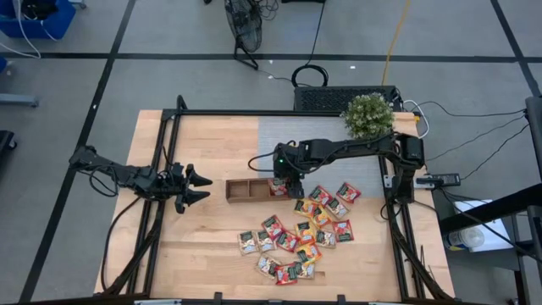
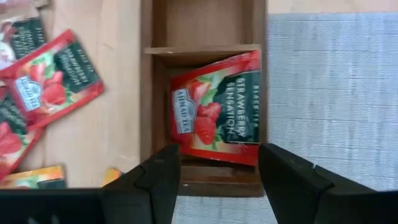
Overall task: Pick & Place Tea
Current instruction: Put the red tea bag into the right section of the wooden organizer
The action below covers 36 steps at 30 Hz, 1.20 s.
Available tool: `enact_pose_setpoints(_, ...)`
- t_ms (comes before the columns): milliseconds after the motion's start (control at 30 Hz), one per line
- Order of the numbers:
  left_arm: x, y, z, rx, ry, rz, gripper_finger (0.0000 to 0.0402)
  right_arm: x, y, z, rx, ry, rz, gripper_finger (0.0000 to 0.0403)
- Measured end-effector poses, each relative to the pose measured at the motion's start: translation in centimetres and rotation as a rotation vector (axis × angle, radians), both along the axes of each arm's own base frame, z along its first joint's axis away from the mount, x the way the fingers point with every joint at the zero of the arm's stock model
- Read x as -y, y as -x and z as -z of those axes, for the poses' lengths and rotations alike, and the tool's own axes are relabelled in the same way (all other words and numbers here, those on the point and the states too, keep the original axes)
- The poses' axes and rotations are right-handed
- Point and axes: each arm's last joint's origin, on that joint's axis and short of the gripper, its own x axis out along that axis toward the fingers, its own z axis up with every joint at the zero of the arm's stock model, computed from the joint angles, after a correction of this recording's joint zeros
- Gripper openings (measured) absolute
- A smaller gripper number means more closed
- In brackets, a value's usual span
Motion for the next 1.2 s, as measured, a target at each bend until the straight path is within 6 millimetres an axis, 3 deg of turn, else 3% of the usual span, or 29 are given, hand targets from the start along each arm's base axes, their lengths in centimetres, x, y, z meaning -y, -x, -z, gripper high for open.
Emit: enact_pose_setpoints(1200, 0.0, 0.0, 0.0, 0.0, 0.0, 0.0, 0.0251, -1.9, -0.5, 0.2, 0.009, 0.014, -0.033, 0.0196)
